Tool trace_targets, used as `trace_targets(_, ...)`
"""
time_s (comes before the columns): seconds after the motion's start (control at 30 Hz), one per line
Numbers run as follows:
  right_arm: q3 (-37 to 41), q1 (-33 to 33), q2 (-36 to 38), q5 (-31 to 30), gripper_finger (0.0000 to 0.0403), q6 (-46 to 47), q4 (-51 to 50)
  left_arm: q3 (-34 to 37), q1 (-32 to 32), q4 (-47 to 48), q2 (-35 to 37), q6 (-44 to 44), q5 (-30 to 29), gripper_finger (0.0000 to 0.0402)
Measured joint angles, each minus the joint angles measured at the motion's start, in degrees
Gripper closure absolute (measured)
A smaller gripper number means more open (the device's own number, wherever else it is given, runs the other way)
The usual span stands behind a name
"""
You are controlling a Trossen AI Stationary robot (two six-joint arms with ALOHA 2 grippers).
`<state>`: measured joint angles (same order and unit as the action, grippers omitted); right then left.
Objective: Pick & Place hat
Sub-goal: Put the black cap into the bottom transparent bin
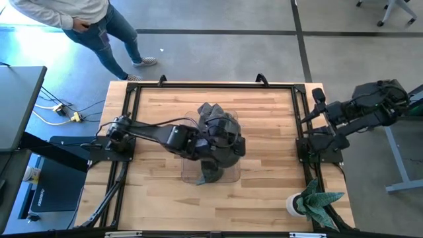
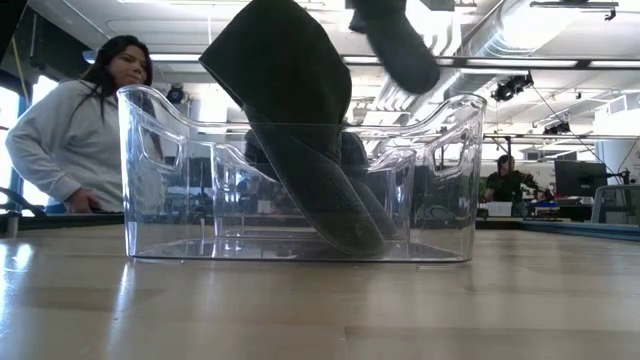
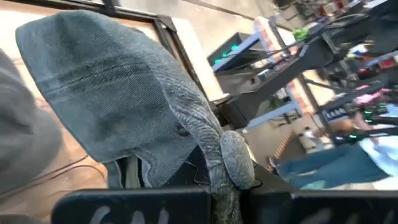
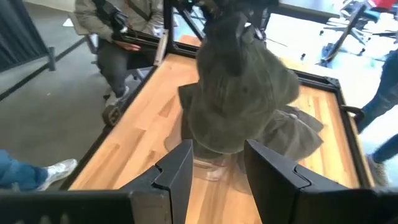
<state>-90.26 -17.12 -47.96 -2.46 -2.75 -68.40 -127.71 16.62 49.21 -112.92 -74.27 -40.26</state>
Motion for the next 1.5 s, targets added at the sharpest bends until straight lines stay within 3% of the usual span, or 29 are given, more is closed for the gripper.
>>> trace_targets(0.1, 0.0, 0.0, 0.0, -1.98, 0.0263, -0.32, -0.02, -3.43, 0.65, 6.46, -0.93, -1.64, -1.24, 0.0401)
trace_targets(0.23, 0.0, 0.02, 0.0, -4.3, 0.0263, -0.73, -0.02, -4.52, 0.91, 6.79, -2.31, -7.2, -3.02, 0.0401)
trace_targets(0.43, 0.0, 0.02, -0.01, -5.37, 0.0263, -1.4, 0.0, -5.5, 1.53, 12.11, -5.26, -12.27, -0.84, 0.0401)
trace_targets(0.83, 0.0, 0.02, -0.07, -6.67, 0.0263, -1.4, 0.04, -5.76, 1.75, 20.82, -5.42, -13.06, -2.28, 0.0401)
trace_targets(1.1, 0.0, 0.02, -0.07, -8.78, 0.0263, -1.4, 0.08, -5.76, 1.75, 21.31, -5.53, -12.97, -1.98, 0.0401)
trace_targets(1.5, 0.0, 0.02, -0.53, -8.76, 0.0263, -1.37, 0.09, -5.59, 0.74, 17.65, -11.35, -13.47, 2.48, 0.0401)
